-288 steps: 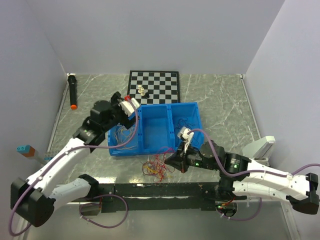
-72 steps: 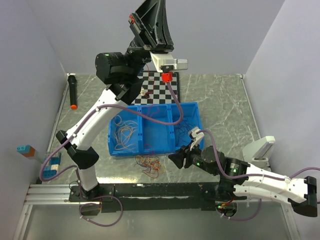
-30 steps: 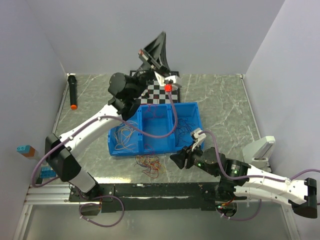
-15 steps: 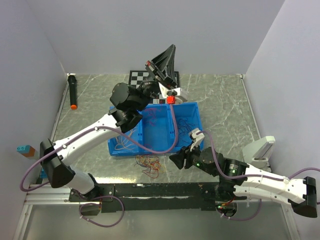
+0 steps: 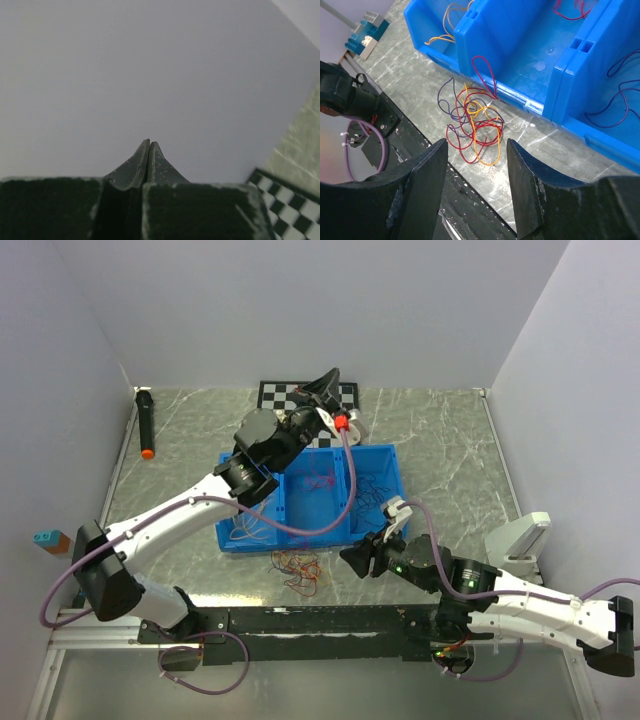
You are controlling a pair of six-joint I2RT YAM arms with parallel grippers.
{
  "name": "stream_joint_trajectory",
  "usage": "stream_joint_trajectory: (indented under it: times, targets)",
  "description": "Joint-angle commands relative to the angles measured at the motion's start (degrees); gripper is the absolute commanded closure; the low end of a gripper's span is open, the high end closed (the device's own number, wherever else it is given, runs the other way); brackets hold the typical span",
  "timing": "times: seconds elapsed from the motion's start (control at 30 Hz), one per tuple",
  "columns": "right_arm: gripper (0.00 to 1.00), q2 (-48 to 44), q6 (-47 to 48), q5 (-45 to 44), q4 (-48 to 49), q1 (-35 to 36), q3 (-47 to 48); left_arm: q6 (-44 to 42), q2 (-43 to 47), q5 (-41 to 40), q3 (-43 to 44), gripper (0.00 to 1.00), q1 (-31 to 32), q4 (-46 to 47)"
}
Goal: Untangle the cables
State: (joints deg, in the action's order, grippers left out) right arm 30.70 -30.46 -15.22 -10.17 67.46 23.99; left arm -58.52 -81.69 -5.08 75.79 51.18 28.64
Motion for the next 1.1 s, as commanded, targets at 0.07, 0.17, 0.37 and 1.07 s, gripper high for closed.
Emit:
stream_joint_trajectory:
  times: [0.07,0.17,0.37,1.07]
  targets:
    - [0.42,-1.6,-0.7,-1.0,0.2,-0.5,-0.4,9.4,-0.8,-5.1,-3.7,0.99,-5.4,-3.7]
    - [0.42,-1.9,-0.7,-1.4,-0.3,-0.6,-0.4,7.9,0.0,-3.9,-7.7,0.99,-6.4,-3.2]
    - [0.42,-1.6,-1.0,-1.5,-0.5,-1.3,-0.3,7.4,-0.9,-2.0,-12.2,0.99,-6.9,-1.7]
    - [0.43,-4.6,-2.6,1.0,-0.8,-5.0,-2.9,38.0,-4.8,10.6,-8.2,0.99,-6.9,-32.2]
